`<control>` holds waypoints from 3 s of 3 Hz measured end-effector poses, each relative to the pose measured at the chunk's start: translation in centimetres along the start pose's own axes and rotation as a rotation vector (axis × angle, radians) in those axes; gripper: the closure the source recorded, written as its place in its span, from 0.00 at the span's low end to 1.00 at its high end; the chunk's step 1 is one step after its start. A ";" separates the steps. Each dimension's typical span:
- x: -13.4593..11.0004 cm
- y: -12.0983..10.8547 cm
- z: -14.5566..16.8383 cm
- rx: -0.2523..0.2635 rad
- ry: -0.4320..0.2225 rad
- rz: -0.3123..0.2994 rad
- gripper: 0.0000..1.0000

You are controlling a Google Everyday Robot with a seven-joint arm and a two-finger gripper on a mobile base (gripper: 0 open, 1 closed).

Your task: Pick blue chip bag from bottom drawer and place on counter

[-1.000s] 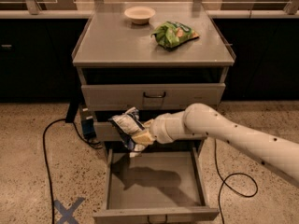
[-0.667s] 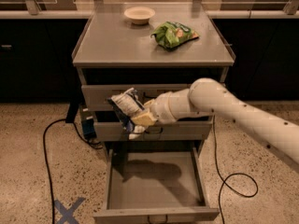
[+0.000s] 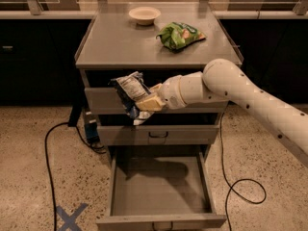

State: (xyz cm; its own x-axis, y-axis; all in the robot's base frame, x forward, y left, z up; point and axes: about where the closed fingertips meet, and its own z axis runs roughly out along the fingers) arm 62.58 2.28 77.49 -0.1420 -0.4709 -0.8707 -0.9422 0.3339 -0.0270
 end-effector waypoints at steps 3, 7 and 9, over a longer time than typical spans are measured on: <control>-11.5 -5.9 -2.2 0.080 -0.111 -0.141 1.00; -18.5 -16.4 5.1 0.237 -0.047 -0.149 1.00; -14.1 -20.6 8.4 0.307 0.060 0.010 1.00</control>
Offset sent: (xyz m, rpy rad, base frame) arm 0.0753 0.0076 0.1383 0.0671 -0.2420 -0.0155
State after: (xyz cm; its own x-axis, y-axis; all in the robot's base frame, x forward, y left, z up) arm 86.59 8.89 86.16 -0.1769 -0.5106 -0.8414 -0.8064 0.5653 -0.1735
